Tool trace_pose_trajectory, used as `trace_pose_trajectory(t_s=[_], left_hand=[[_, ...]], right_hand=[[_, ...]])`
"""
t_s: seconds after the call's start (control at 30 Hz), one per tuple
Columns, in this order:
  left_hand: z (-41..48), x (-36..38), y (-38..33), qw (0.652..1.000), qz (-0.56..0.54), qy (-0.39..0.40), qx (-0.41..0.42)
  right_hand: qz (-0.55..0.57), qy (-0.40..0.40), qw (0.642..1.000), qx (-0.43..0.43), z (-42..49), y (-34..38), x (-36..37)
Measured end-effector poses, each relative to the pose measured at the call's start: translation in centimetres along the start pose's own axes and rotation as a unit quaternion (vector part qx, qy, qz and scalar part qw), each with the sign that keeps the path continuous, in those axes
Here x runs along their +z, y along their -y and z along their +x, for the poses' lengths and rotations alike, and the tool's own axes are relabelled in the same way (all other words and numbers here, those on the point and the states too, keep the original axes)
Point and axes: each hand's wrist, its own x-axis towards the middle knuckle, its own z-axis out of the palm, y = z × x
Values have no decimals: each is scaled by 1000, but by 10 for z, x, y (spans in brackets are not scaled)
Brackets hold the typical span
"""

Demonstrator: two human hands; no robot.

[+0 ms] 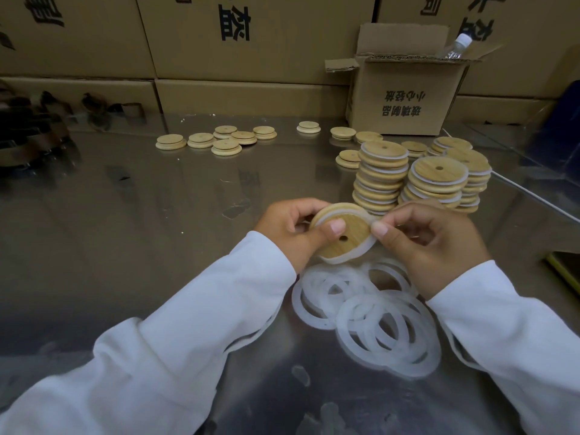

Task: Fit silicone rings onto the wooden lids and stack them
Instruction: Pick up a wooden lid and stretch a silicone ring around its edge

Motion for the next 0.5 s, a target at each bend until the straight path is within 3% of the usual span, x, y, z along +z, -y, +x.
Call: trace_pose_trajectory(t_s=[0.33, 0.5], left_hand=[[0, 1, 3, 989, -133, -1, -71], [-1, 8, 6, 988, -134, -41, -71]], right_hand=[[65, 1, 998, 13, 0, 6, 0], [123, 4, 991, 48, -4, 9, 3]])
